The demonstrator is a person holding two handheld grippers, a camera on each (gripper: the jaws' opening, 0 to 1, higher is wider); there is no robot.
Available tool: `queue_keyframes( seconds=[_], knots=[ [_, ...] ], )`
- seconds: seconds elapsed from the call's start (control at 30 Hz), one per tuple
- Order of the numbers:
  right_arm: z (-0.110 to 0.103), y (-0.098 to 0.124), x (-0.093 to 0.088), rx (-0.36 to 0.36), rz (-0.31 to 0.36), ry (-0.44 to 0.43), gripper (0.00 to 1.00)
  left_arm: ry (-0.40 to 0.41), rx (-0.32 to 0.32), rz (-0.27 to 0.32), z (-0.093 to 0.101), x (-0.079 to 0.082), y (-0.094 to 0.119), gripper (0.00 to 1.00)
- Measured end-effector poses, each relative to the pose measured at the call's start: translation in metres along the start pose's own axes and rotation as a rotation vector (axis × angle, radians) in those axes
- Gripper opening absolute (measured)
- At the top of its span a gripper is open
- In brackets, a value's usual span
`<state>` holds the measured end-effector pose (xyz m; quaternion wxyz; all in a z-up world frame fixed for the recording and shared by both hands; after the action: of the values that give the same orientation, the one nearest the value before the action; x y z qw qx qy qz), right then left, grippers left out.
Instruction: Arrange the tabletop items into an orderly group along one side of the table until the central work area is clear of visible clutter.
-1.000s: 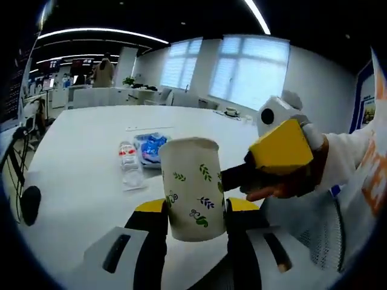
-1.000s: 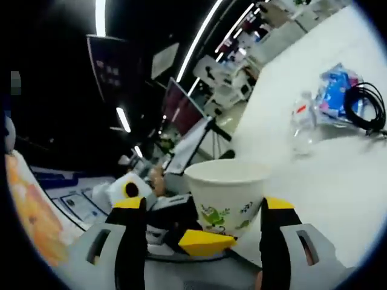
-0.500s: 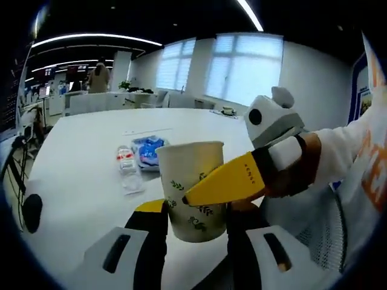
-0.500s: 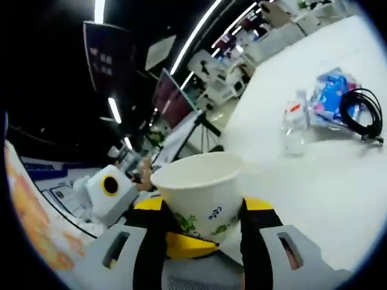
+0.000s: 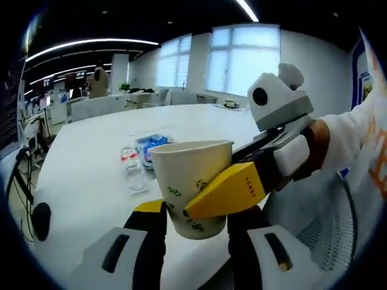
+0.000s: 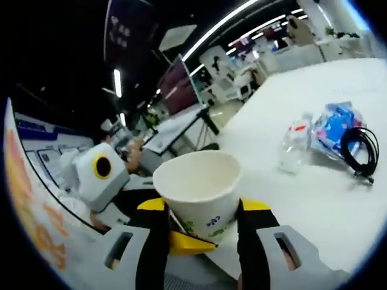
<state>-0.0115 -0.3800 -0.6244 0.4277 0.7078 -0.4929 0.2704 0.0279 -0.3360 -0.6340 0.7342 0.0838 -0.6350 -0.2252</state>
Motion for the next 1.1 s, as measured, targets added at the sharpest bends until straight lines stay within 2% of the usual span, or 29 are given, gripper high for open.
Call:
queue_keyframes(
  seconds=[0.2, 0.43, 0.57, 0.8, 1.0, 1.1],
  knots=[
    [0.004, 0.004, 0.006, -0.006, 0.036, -0.015, 0.41, -0.001, 0.005, -0.016, -0.001, -0.002, 0.000, 0.36],
    [0.010, 0.008, 0.011, -0.026, 0.069, 0.006, 0.41, 0.014, 0.016, -0.013, -0.003, -0.002, 0.000, 0.45],
    [0.022, 0.013, 0.014, -0.086, 0.088, 0.047, 0.41, 0.039, 0.031, -0.017, -0.007, -0.003, 0.001, 0.47],
    [0.052, 0.021, 0.011, -0.184, 0.090, 0.043, 0.41, 0.085, 0.052, -0.022, -0.014, -0.005, 0.002, 0.46],
    [0.072, 0.025, 0.011, -0.246, 0.074, 0.117, 0.41, 0.106, 0.046, -0.045, -0.013, -0.008, 0.000, 0.44],
    [0.080, 0.026, 0.010, -0.268, 0.074, 0.136, 0.42, 0.093, 0.053, -0.035, -0.013, -0.007, 0.001, 0.44]
  ],
)
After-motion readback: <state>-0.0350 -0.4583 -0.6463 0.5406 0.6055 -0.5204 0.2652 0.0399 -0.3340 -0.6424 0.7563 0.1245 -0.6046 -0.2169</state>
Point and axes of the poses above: the point that each gripper's makers call its tool centre point, and the gripper's own axes: y roughly backward along the fingers, z roughly to its right, x roughly out of its top, the point moved 5 cm from there along y, roughly backward along the fingers, and after that the axes turned 5 degrees about y, right-handed, at the moved point
